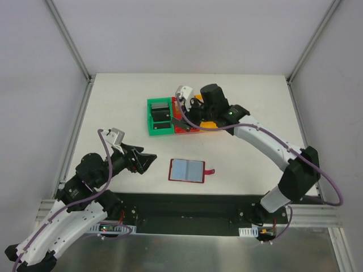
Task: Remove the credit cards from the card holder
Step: Place the credit card in the storage box.
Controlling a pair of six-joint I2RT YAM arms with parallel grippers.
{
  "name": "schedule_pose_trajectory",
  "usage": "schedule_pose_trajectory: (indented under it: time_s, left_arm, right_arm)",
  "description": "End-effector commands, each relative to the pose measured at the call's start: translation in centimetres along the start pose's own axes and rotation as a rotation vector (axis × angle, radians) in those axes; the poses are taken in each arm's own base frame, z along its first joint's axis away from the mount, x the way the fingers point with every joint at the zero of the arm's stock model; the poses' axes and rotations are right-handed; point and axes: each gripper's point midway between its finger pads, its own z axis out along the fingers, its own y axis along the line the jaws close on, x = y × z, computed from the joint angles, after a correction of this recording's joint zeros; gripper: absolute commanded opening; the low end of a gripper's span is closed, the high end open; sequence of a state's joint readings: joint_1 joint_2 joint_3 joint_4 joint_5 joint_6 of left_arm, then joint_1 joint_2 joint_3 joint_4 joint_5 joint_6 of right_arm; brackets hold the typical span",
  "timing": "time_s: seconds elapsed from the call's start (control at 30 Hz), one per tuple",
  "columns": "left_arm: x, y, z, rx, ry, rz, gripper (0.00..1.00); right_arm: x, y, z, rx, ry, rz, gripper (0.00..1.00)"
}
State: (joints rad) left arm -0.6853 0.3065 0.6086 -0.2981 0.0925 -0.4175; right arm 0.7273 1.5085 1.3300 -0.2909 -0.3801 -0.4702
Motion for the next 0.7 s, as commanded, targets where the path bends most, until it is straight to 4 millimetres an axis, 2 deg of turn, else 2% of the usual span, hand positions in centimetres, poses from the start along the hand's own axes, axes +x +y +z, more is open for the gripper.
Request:
schedule_pose_trajectory:
  time_s: [0.0, 0.17, 0.27, 0.4, 0.53, 0.67]
  left_arm:
    - [0.8, 1.5, -0.2, -0.073, 0.001, -0.041, 0.74]
    - [1.6, 2.2, -0.5, -0.107, 0.03, -0.052, 0.71]
    - [1.9, 2.6, -1.1, -0.124, 0.033, -0.042, 0.71]
    - [1.5, 3.8, -2.2, -0.183, -0.023, -0.038, 0.71]
    - [0.9, 4.3, -3.0, -0.213, -0.059, -0.025, 0.71]
    - [1.2, 4.9, -3.0, -0.238, -0.048, -0.013, 0.71]
  right_arm:
    - [-5.1, -0.8, 1.6, -0.107, -0.099, -0.339, 0.0]
    - [-6.7, -1.7, 5.1, -0.211, -0.151, -0.503, 0.0]
    - [-6.7, -1.8, 7.2, -0.278, -0.177, -0.564, 0.0]
    - [-6.4, -2.3, 9.8, -0.339, -0.185, -0.601, 0.0]
    - [-4.9, -3.1, 11.6, -0.353, -0.135, -0.626, 0.0]
    - [-4.0, -3.3, 13.1, -0.354, -0.128, -0.638, 0.0]
